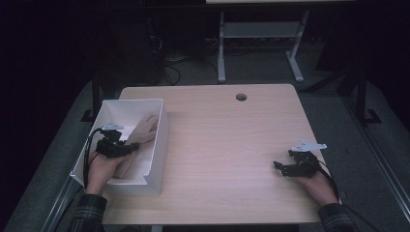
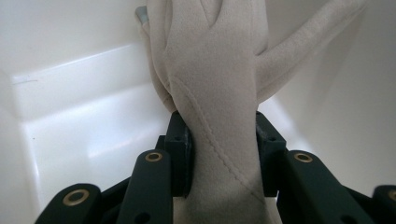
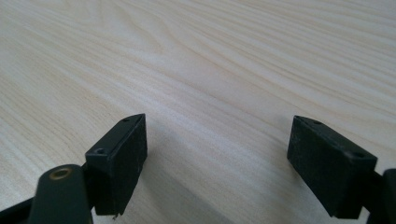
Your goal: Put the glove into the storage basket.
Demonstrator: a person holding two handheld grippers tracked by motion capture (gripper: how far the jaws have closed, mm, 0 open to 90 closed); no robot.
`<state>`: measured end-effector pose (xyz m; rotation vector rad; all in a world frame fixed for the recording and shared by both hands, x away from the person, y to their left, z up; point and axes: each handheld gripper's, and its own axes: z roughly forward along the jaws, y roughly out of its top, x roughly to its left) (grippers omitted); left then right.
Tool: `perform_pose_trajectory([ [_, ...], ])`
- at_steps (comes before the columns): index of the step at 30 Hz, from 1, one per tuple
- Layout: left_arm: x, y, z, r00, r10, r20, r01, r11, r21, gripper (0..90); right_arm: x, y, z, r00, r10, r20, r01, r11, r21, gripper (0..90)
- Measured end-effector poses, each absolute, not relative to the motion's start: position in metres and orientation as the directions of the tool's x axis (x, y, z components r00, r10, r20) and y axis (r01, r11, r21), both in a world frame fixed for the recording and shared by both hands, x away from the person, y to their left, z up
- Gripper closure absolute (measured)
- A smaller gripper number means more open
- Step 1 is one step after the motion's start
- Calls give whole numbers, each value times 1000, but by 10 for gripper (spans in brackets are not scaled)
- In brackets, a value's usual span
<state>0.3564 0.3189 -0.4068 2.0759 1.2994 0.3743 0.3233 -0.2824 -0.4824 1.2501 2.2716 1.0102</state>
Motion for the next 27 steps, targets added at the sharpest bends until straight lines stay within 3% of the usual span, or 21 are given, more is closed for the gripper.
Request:
perform_pose_trajectory([
  [9,362,317,-417,466,878,-107,727,-311,612,507,323,-282,-482,-544,838,31,584,353,731,198],
  [13,364,315,-420,475,873,-110,730,-321,603,358,323,-282,-482,-544,838,30,584,353,731,197],
  [17,364,315,-420,468,877,-108,727,-312,612,275,323,-282,-482,-543,839,32,586,352,730,197],
  [27,362,320,-406,467,877,-113,700,-288,654,220,323,-282,-482,-545,838,29,583,354,731,197],
])
